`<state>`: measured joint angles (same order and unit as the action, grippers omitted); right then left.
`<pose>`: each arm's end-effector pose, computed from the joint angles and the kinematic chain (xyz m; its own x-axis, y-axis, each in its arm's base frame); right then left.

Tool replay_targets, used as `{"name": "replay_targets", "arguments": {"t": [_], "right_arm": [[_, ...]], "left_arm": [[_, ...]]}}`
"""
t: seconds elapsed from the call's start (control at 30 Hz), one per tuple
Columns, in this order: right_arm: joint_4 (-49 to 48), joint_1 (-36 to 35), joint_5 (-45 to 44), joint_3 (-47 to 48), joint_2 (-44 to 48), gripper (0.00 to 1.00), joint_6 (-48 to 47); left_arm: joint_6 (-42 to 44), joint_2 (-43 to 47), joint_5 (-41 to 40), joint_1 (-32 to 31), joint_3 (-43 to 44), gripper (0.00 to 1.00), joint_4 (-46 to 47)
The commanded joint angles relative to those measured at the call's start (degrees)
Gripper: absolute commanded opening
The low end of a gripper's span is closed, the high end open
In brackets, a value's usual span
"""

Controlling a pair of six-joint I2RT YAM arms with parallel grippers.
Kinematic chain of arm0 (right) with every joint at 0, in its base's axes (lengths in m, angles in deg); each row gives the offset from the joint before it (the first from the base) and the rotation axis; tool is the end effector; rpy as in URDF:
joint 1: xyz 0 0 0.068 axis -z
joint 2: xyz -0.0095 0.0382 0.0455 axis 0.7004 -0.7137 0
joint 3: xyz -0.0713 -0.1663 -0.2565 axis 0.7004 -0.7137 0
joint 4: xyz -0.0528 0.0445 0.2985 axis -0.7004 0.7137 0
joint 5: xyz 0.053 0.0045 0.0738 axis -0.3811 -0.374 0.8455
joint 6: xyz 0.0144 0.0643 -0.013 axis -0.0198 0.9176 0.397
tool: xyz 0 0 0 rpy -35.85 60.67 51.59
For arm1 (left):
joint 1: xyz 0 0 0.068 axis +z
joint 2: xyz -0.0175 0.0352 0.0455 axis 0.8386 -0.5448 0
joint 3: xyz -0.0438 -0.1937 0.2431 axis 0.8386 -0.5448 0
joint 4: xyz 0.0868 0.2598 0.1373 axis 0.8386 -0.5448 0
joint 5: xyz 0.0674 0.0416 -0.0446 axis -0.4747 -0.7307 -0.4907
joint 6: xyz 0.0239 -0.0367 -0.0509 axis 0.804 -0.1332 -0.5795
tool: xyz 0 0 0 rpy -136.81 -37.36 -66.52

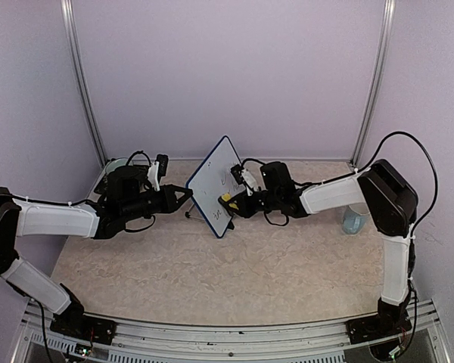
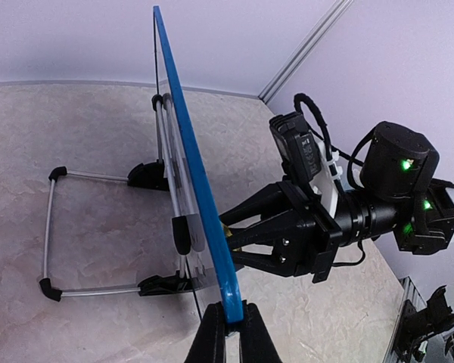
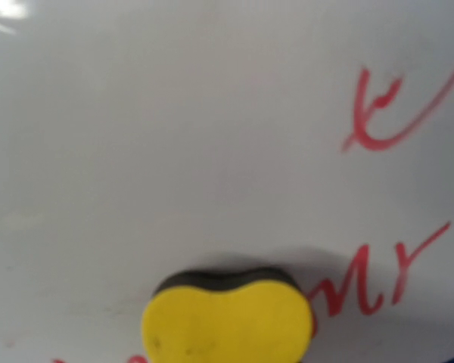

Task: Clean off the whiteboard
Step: Erase the whiteboard at the center of the board.

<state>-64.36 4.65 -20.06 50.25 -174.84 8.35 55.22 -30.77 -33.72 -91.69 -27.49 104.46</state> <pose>0.3884 0.3498 0.1619 -0.5419 -0.1792 -0.8211 -0.7442 0.5563 0.3697 0.2903 -0.2175 0.2331 -0.5523 -0.2048 -0.8081 0.5493 0.6398 -0.5376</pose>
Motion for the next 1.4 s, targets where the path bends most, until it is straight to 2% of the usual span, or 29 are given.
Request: {"name": "replay_targets", "arguments": {"t": [0.0,0.43,0.73,1.0,1.37], "right_arm": [[-0.78,-0.14,-1.24,-1.90,3.49,0.01,0.37],[0.57,1.47,-11.45,2.38,5.42,0.01,3.13],[1.94,1.67,-10.48,8.41,2.66,0.03,4.27],[7.88,1.67,-8.37,18.23,-3.90,0.03,4.04],[9.61,1.75,-7.01,17.42,-7.83,0.02,3.03]], "left_arm": [[-0.61,0.68,1.45,-0.38,-0.23,0.01,1.11],[-0.60,0.62,1.54,-0.39,-0.21,0.00,1.13],[-0.70,1.04,1.54,-0.38,-0.37,0.00,1.21],[-0.48,1.65,1.24,-0.44,-0.50,0.00,1.13],[-0.52,1.69,1.23,-0.39,-0.50,0.00,1.13]]}}
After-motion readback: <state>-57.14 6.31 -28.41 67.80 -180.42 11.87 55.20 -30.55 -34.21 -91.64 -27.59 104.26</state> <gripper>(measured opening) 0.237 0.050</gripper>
